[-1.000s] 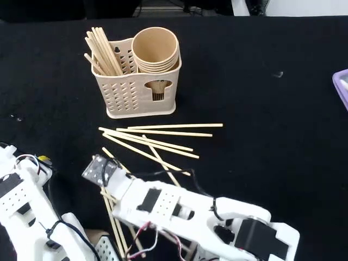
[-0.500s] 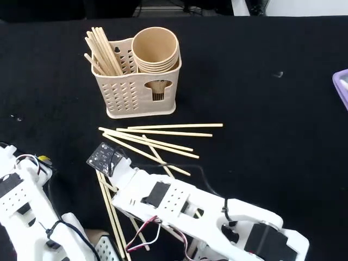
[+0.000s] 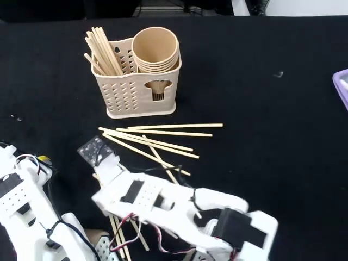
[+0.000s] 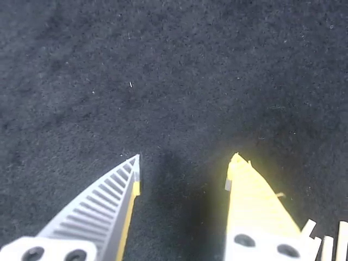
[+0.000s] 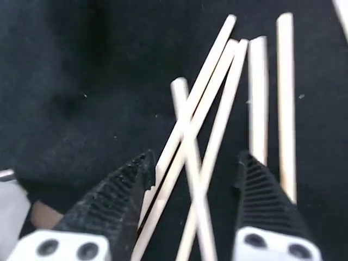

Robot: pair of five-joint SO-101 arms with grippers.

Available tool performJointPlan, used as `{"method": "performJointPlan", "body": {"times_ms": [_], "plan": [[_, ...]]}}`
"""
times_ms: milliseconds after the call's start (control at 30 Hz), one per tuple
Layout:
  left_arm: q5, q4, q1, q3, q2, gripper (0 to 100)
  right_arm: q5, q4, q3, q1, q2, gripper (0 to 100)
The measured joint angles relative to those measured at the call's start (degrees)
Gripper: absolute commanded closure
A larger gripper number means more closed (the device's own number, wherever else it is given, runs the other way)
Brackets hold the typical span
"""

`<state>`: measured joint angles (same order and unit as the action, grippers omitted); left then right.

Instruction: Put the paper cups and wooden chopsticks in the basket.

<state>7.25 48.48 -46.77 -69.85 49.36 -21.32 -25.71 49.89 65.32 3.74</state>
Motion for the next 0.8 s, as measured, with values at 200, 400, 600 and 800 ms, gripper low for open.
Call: {"method": "performJointPlan", "body": {"times_ms": [200,400,600,800], "plan": [[0.0,0.0,0.0,0.0,0.0,74,0.0,-4.7,-2.5,2.2,-0.9,84.2],[0.0,0.0,0.0,0.0,0.0,74,6.9,-5.5,-2.5,2.2,-0.9,97.8],[0.0,0.0,0.0,0.0,0.0,74,16.3,-9.0,-2.4,2.2,-0.9,98.7],[0.0,0.0,0.0,0.0,0.0,74,20.9,-18.2,-6.2,0.1,-0.9,98.7]]}}
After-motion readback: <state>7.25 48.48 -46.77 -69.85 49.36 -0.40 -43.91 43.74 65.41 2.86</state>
